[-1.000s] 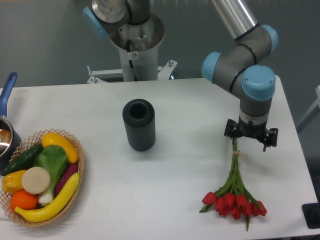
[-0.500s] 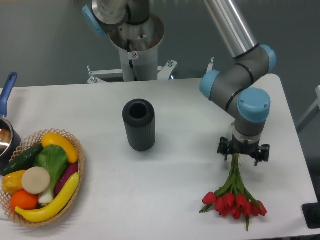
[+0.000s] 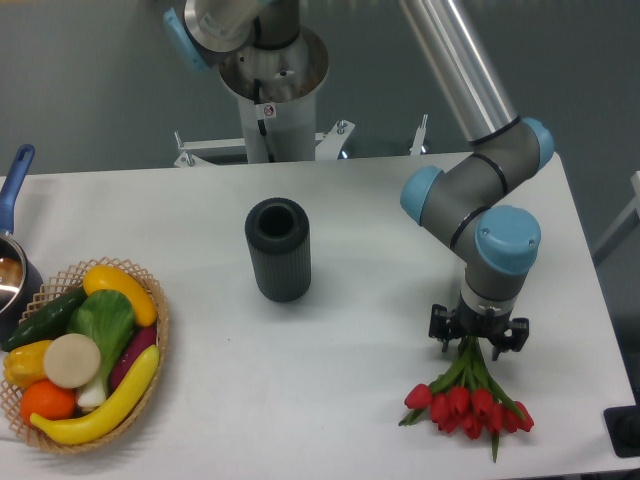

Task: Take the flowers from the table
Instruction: 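Lower the open gripper onto the green tulip stems just above the blooms, then close the gripper around the tulip stems, then lift the gripped red tulip bunch up off the table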

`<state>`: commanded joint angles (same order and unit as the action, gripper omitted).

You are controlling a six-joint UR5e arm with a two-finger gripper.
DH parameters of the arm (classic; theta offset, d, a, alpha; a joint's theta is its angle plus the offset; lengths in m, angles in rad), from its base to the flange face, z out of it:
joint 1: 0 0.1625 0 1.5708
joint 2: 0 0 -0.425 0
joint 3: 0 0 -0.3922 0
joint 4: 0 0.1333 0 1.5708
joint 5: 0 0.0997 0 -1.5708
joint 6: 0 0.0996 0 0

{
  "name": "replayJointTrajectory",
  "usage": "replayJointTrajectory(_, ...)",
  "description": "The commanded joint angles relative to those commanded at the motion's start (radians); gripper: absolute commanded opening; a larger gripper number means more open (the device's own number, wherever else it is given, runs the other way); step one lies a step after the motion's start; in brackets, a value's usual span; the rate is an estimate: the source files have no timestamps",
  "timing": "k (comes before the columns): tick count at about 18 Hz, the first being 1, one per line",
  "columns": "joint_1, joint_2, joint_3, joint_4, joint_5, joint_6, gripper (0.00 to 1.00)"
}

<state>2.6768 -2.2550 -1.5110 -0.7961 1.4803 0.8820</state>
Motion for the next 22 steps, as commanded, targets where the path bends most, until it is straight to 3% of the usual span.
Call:
replayJointTrajectory(7,0.005,0.093,-0.012,-0.015,0.015,-0.008,0.0)
replayJointTrajectory(13,0.023,0.152,0.008,-0.026,0.12,0.005,0.0)
replayJointTrajectory(18,0.037,0.181,0.075,-0.193,0.12,0.113,0.0)
replayJointTrajectory(22,0.046,0.193,0.086,-0.221,0.121,0.193,0.0)
